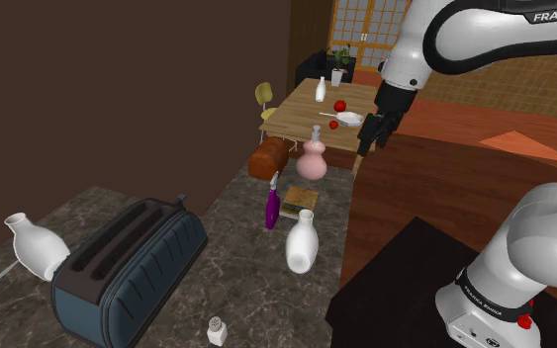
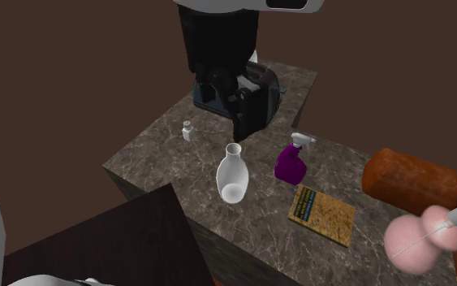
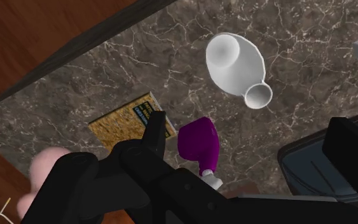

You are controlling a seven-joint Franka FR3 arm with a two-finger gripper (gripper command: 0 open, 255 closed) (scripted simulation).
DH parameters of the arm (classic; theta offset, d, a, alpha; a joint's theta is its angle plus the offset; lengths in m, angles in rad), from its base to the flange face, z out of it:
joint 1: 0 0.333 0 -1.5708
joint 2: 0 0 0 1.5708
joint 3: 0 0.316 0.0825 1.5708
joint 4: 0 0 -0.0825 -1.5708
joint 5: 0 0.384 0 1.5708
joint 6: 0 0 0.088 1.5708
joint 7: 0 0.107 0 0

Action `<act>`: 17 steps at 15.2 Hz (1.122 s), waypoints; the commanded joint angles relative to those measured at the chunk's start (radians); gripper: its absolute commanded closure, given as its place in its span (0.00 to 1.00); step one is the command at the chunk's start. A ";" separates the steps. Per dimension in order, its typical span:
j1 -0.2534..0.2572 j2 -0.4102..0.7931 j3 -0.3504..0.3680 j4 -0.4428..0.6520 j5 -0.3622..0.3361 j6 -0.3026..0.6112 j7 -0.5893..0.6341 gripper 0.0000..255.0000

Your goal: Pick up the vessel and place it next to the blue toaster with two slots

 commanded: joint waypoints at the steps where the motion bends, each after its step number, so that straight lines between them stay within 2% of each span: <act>1: 0.009 0.023 0.031 -0.047 0.012 0.082 0.022 0.00; 6: 0.029 0.126 0.110 -0.125 0.034 0.285 0.080 0.00; 11: 0.035 0.284 0.194 -0.161 0.034 0.498 0.151 0.00; 14: 0.024 0.402 0.249 -0.161 0.006 0.626 0.210 0.00; 17: -0.004 0.533 0.307 -0.146 -0.064 0.748 0.298 0.00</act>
